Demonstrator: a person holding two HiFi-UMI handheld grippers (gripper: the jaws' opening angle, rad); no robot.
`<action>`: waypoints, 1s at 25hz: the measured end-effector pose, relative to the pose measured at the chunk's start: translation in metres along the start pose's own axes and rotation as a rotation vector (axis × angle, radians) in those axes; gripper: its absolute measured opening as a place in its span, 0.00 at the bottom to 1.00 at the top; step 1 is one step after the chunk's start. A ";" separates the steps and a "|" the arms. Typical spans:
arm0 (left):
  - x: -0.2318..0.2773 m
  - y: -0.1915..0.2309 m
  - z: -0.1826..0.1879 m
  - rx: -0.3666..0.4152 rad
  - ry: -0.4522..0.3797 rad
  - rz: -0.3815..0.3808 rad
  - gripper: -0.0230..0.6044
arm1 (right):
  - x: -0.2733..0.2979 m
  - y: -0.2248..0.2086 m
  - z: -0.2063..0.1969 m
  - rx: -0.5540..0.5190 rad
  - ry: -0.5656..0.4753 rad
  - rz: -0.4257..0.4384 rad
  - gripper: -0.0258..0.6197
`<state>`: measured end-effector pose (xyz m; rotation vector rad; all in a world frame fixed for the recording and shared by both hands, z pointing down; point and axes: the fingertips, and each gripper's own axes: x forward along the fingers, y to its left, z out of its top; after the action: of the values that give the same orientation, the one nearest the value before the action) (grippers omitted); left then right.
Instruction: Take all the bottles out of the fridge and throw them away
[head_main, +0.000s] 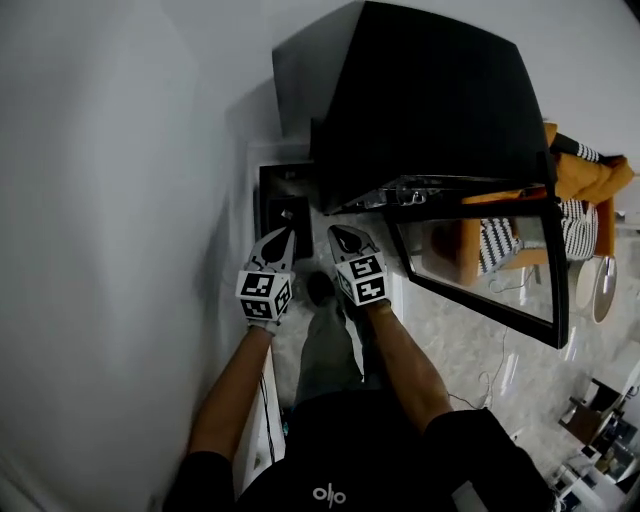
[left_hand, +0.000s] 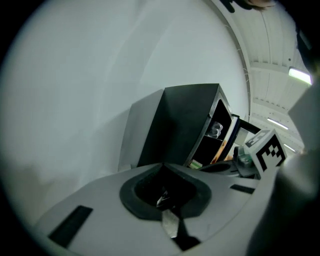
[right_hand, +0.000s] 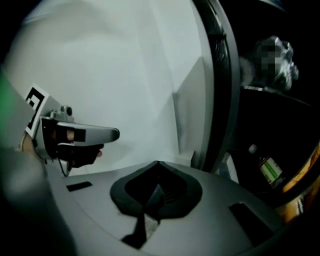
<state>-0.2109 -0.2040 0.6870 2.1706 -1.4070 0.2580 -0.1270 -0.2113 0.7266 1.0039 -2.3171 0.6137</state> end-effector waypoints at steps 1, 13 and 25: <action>-0.001 -0.008 0.008 0.009 -0.016 -0.011 0.05 | -0.014 0.000 0.009 0.003 -0.022 -0.005 0.05; -0.004 -0.154 0.091 0.114 -0.118 -0.291 0.05 | -0.181 -0.040 0.099 0.044 -0.271 -0.167 0.05; -0.012 -0.222 0.123 0.190 -0.148 -0.381 0.05 | -0.263 -0.085 0.087 0.084 -0.309 -0.281 0.05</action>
<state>-0.0338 -0.1906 0.5048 2.6066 -1.0457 0.0924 0.0646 -0.1797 0.5115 1.5248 -2.3578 0.4712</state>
